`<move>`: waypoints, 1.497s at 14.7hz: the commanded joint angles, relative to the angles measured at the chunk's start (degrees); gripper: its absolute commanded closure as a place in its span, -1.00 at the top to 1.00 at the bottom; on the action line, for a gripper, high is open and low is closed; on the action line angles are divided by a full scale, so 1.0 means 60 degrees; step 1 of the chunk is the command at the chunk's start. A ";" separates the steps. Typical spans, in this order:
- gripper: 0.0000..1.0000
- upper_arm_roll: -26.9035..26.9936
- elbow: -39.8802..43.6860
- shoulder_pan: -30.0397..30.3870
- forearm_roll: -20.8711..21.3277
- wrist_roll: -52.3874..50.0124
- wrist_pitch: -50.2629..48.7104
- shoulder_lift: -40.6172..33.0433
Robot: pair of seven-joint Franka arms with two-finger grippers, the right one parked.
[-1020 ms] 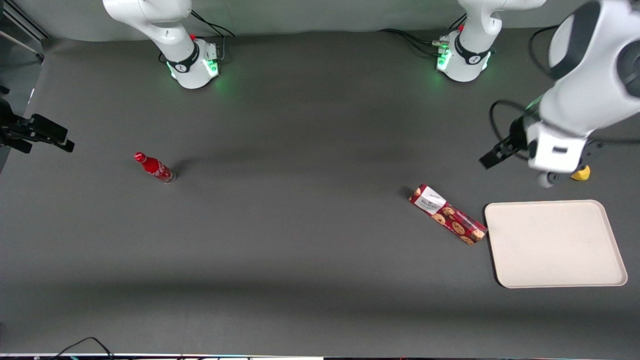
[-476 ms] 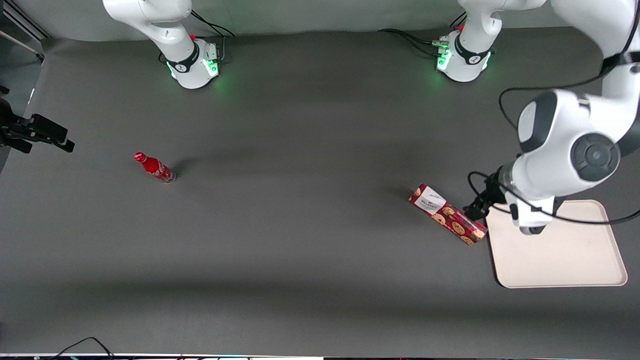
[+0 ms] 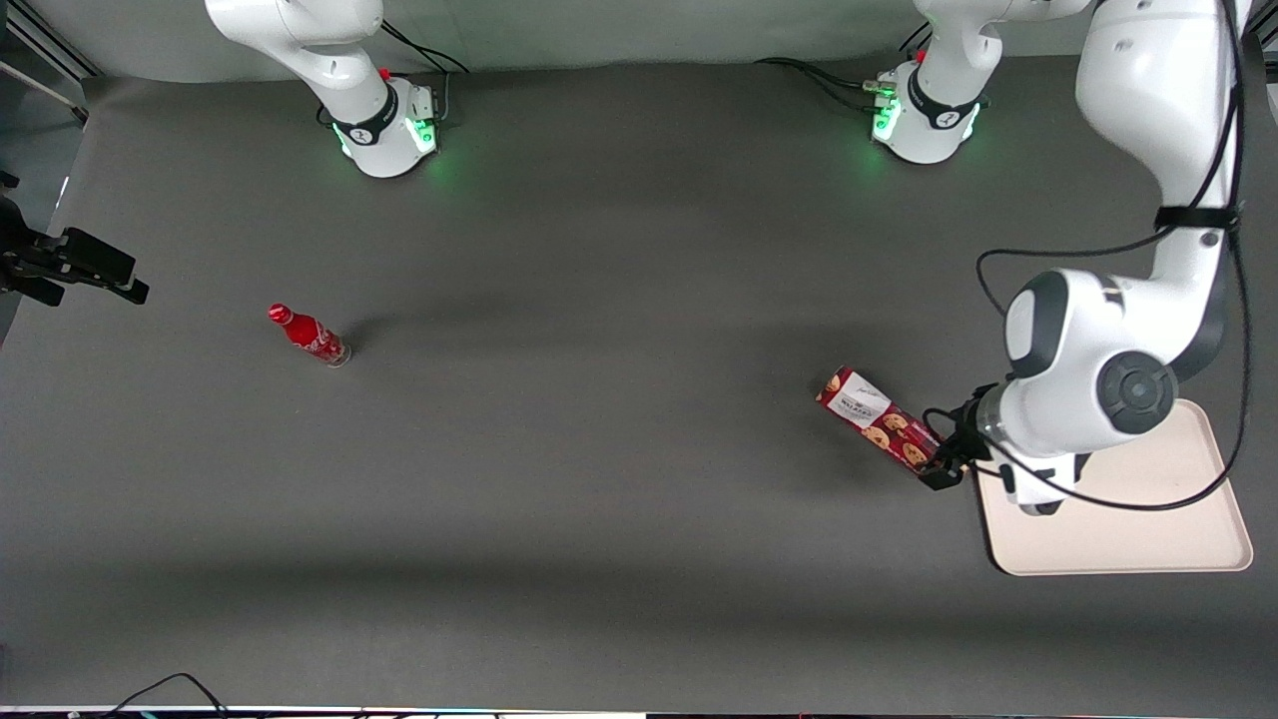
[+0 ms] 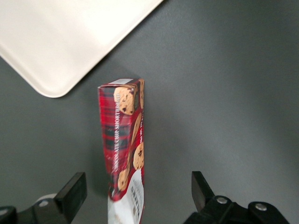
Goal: Place red cookie box on tray
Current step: 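Lower the open left gripper over the cookie box and close on it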
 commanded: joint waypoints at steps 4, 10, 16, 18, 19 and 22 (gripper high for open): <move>1.00 -0.0019 -0.1643 -0.0034 0.0026 -0.0051 0.1759 -0.0151; 1.00 -0.0107 -0.2904 -0.0311 -0.0061 -0.0197 0.2360 -0.0620; 1.00 -0.0107 -0.3667 -0.0503 0.0040 -0.0022 0.3445 -0.0591; 0.86 -0.0107 -0.3609 -0.0503 0.0056 0.0240 0.3431 -0.0518; 0.65 -0.0093 -0.3565 -0.0503 0.0070 0.0402 0.3402 -0.0503; -0.63 -0.0063 -0.3389 -0.0416 0.0100 0.1163 0.3329 -0.0488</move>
